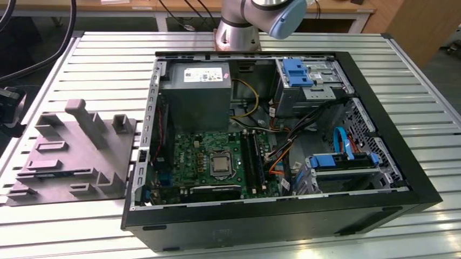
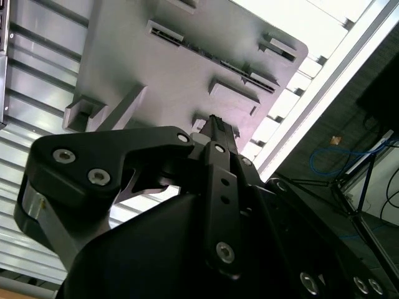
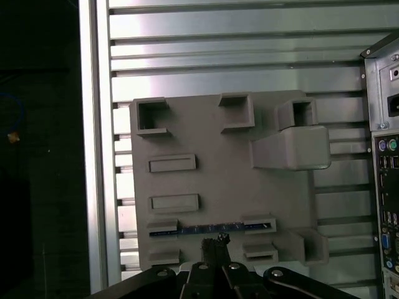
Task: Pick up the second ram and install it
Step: 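Pick up the second ram and move it above second insertion slot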
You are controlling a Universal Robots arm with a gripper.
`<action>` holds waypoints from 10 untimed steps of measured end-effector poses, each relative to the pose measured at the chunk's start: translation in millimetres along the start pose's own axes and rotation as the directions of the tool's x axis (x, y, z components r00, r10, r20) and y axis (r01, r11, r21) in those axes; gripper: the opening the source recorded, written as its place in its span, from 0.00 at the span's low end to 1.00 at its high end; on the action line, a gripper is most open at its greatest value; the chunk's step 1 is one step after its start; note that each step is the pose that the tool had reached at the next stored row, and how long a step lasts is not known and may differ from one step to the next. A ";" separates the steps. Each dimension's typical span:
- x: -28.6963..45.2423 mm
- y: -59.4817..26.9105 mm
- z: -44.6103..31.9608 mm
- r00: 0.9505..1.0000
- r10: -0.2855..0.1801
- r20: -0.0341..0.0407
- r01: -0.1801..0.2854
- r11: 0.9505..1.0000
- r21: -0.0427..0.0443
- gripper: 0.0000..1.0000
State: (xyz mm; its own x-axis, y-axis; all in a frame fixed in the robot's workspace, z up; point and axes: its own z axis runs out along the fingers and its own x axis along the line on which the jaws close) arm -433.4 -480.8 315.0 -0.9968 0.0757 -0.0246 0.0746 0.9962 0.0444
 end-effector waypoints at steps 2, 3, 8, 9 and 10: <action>0.0 0.0 0.0 1.000 0.000 0.000 0.000 1.000 0.000 0.10; 0.0 0.0 0.0 1.000 0.000 0.000 0.000 1.000 0.000 0.10; 0.1 -0.1 0.0 1.000 0.000 0.000 0.000 1.000 0.000 0.10; 0.1 -0.1 0.0 1.000 0.000 0.000 0.000 1.000 0.000 0.10; 0.1 -0.1 0.0 1.000 -0.003 0.000 0.003 1.000 0.000 0.10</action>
State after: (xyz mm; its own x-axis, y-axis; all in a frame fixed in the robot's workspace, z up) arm -433.5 -480.8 315.0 -0.9970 0.0730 -0.0246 0.0719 0.9964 0.0444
